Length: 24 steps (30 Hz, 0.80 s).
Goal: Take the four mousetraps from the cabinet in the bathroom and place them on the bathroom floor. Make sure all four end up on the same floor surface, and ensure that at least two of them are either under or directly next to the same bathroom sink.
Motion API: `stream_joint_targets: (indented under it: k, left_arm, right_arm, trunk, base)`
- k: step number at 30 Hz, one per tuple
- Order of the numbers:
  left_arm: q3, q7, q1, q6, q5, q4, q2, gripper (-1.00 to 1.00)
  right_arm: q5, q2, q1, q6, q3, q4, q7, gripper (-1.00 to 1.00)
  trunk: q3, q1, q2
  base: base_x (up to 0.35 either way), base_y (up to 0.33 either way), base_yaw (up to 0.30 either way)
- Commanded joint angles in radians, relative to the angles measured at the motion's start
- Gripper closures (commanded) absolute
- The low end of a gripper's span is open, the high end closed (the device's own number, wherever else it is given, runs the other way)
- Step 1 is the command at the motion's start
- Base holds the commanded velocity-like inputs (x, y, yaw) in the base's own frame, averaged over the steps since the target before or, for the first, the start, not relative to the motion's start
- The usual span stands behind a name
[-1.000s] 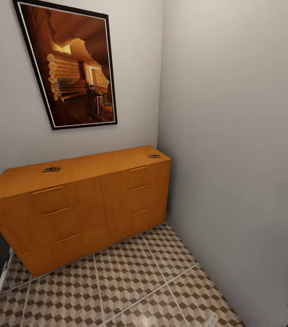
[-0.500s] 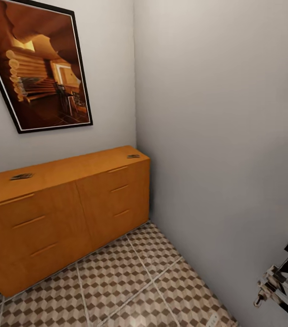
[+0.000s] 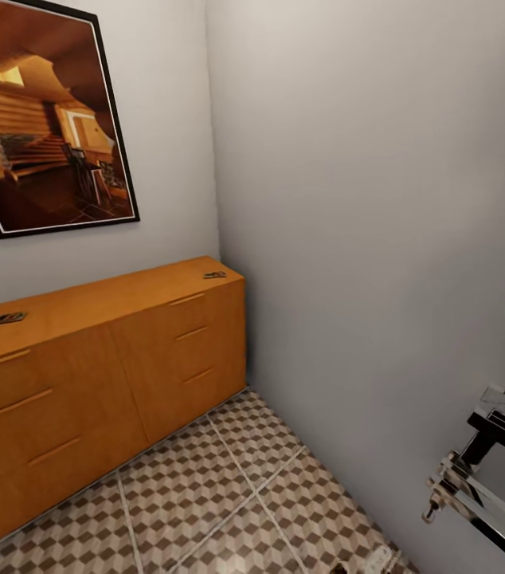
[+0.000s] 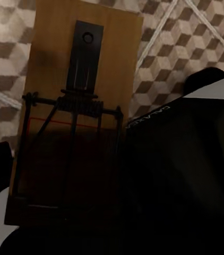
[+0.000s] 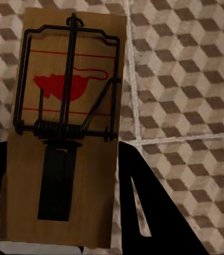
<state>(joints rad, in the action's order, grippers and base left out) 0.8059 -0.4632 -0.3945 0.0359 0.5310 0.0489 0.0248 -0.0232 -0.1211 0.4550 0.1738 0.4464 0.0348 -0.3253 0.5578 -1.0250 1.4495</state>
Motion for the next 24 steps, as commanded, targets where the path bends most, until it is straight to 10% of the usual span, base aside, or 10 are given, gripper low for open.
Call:
stream_joint_targets:
  k: [1, 7, 24]
  left_arm:
    - [0.004, 0.012, -0.001, 0.004, 0.011, 0.003, 0.002, 1.00]
    - [0.004, 0.067, -0.001, 0.004, 0.011, 0.002, 0.006, 1.00]
    - [0.004, 0.072, 0.009, 0.001, 0.011, 0.002, 0.007, 1.00]
  right_arm:
    - [0.000, 0.000, 0.001, 0.002, -0.023, -0.001, 0.027, 1.00]
    - [0.000, 0.028, 0.001, 0.001, -0.129, -0.029, 0.177, 1.00]
    - [-0.006, 0.049, -0.013, 0.001, -0.141, -0.049, 0.209, 1.00]
  trunk:
    - [0.001, 0.000, 0.001]
    - [0.000, 0.000, 0.001]
    - [0.000, 0.000, 0.001]
  base:
    - [0.000, 0.000, -0.143]
    - [0.000, 0.000, -0.184]
    - [0.000, 0.000, -0.237]
